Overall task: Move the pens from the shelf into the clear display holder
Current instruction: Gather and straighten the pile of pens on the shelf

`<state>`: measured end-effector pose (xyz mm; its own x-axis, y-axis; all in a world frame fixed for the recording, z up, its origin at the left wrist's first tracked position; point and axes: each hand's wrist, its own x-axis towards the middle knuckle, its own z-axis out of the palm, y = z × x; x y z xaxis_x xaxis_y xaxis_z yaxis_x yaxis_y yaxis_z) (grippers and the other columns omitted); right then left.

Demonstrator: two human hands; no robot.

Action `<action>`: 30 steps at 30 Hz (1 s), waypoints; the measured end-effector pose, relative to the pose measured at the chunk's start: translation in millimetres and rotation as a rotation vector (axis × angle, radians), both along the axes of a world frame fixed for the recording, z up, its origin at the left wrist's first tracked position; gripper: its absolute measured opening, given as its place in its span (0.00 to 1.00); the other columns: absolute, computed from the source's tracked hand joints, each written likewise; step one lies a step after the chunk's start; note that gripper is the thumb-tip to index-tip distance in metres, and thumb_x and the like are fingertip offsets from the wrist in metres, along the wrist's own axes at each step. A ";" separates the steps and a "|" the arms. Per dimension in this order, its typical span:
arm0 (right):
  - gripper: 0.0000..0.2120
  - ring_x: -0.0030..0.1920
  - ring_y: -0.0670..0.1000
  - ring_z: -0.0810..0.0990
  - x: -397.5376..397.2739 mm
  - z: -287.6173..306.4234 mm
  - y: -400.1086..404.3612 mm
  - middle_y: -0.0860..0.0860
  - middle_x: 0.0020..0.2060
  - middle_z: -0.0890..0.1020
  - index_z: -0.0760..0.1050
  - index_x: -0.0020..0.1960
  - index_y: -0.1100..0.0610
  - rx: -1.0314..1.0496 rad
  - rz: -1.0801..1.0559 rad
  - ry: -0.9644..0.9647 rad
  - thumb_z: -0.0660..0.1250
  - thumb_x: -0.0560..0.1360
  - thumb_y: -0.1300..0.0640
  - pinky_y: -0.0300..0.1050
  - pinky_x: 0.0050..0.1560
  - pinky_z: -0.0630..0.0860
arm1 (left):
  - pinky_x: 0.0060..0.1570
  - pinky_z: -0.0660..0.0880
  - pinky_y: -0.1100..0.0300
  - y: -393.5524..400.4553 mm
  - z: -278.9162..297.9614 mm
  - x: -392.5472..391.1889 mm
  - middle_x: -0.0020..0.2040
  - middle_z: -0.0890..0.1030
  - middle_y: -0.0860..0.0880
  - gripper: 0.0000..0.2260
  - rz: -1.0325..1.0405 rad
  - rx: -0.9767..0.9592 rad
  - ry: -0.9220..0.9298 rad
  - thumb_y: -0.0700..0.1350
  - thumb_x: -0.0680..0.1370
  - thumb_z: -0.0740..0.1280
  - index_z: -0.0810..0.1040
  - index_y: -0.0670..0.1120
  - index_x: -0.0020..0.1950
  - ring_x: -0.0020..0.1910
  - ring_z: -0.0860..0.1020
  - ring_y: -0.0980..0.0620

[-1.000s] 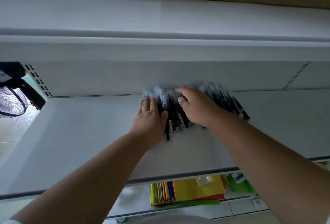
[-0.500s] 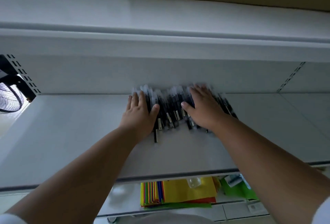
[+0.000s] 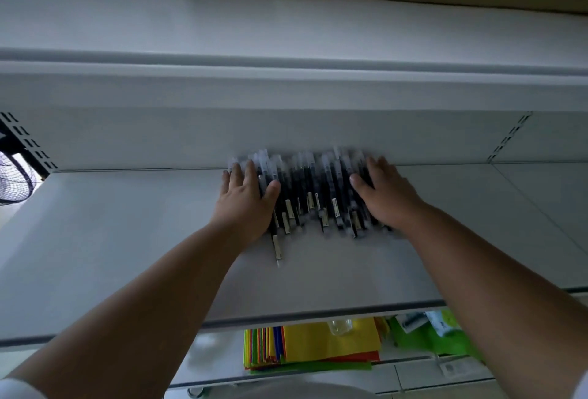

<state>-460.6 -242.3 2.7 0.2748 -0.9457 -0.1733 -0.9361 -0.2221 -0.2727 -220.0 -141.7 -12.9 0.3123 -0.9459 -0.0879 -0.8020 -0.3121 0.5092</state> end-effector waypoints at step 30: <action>0.37 0.79 0.55 0.40 -1.4 7.3 6.3 0.53 0.80 0.42 0.39 0.80 0.52 -0.032 0.178 -0.084 0.46 0.80 0.34 0.54 0.78 0.43 | 0.76 0.47 0.48 25.8 10.0 -14.9 0.81 0.43 0.52 0.30 0.050 -0.103 0.076 0.63 0.81 0.54 0.46 0.60 0.80 0.80 0.42 0.48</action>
